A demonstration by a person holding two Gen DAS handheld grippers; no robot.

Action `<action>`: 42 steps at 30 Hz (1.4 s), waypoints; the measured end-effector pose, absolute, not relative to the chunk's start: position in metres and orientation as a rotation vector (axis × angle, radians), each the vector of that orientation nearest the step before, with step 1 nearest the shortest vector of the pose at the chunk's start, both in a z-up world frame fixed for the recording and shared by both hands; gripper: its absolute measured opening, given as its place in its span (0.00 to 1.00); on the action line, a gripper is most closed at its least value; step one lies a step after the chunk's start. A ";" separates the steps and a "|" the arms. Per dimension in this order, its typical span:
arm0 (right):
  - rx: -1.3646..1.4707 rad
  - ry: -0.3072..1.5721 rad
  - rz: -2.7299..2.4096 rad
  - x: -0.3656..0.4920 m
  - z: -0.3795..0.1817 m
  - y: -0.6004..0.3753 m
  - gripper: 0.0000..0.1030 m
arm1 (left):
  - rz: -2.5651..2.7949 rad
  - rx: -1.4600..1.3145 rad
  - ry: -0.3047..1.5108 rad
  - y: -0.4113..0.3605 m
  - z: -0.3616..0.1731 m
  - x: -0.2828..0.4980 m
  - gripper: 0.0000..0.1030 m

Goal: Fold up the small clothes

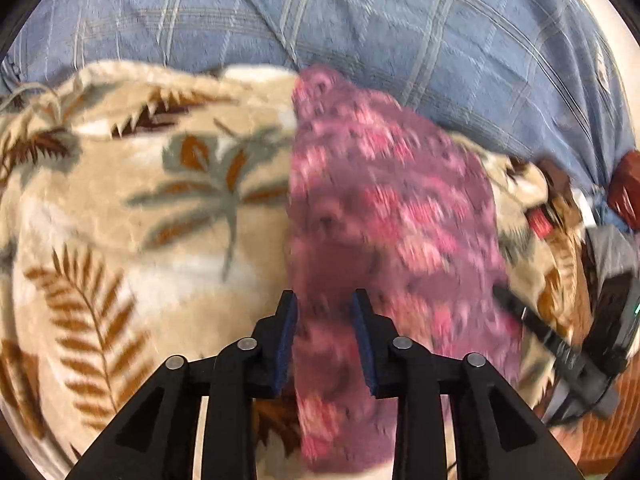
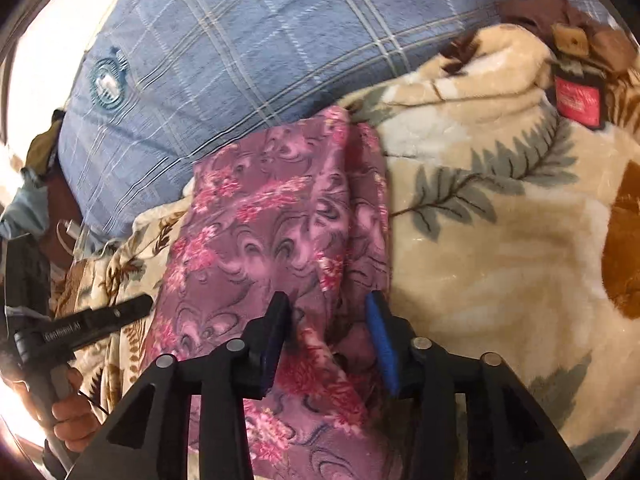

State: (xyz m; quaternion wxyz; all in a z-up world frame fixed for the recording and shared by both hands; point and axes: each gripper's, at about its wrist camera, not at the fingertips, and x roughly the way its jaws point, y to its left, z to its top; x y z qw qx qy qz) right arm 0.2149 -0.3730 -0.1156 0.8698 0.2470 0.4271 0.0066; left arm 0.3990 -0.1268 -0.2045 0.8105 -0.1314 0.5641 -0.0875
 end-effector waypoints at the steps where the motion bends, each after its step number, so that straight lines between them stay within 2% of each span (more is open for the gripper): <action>1: 0.503 0.867 0.040 0.212 -0.109 -0.371 0.10 | -0.201 -0.287 1.208 -0.128 -0.206 0.394 0.43; 2: 0.504 0.839 0.055 0.208 -0.103 -0.371 0.10 | -0.207 -0.295 1.209 -0.128 -0.209 0.390 0.49; 4: 0.530 0.764 0.052 0.197 -0.097 -0.378 0.10 | -0.200 -0.305 1.234 -0.130 -0.221 0.385 0.53; 8: 0.575 0.848 -0.018 0.204 -0.129 -0.390 0.11 | -0.201 -0.407 1.297 -0.120 -0.236 0.389 0.51; 12: 0.718 0.732 0.075 0.169 -0.108 -0.399 0.22 | -0.258 -0.464 1.282 -0.106 -0.227 0.376 0.51; 13: 0.745 0.723 0.088 0.158 -0.107 -0.402 0.31 | -0.285 -0.492 1.279 -0.104 -0.227 0.370 0.52; 15: 0.756 0.736 0.080 0.142 -0.111 -0.402 0.42 | -0.305 -0.513 1.284 -0.105 -0.233 0.360 0.56; 17: 0.732 0.793 0.056 0.132 -0.126 -0.394 0.41 | -0.288 -0.495 1.333 -0.111 -0.250 0.355 0.54; 18: 0.712 0.821 0.049 0.133 -0.132 -0.389 0.25 | -0.283 -0.460 1.325 -0.114 -0.253 0.353 0.49; 19: 0.671 0.848 0.042 0.131 -0.135 -0.381 0.15 | -0.278 -0.415 1.290 -0.116 -0.250 0.349 0.46; 23: 0.588 0.779 -0.013 0.114 -0.123 -0.372 0.14 | -0.278 -0.361 1.264 -0.117 -0.249 0.336 0.45; 25: 0.535 0.854 -0.053 0.120 -0.135 -0.368 0.18 | -0.278 -0.363 1.274 -0.115 -0.249 0.330 0.44; 27: 0.596 0.842 -0.054 0.115 -0.132 -0.373 0.26 | -0.288 -0.389 1.286 -0.109 -0.240 0.320 0.44; 30: 0.659 0.788 -0.065 0.103 -0.116 -0.381 0.26 | -0.267 -0.429 1.231 -0.087 -0.217 0.317 0.44; 32: 0.699 0.724 -0.075 0.095 -0.103 -0.389 0.31 | -0.209 -0.415 1.181 -0.075 -0.203 0.321 0.49; 33: 0.723 0.705 -0.078 0.095 -0.098 -0.393 0.37 | -0.172 -0.398 1.167 -0.071 -0.197 0.326 0.54; 34: 0.743 0.691 -0.077 0.096 -0.097 -0.397 0.45 | -0.138 -0.376 1.160 -0.070 -0.193 0.328 0.55; 36: 0.773 0.676 -0.068 0.103 -0.095 -0.404 0.51 | -0.093 -0.327 1.135 -0.076 -0.186 0.339 0.56; 42: 0.753 0.718 -0.062 0.149 -0.103 -0.409 0.53 | -0.048 -0.206 1.120 -0.112 -0.188 0.374 0.59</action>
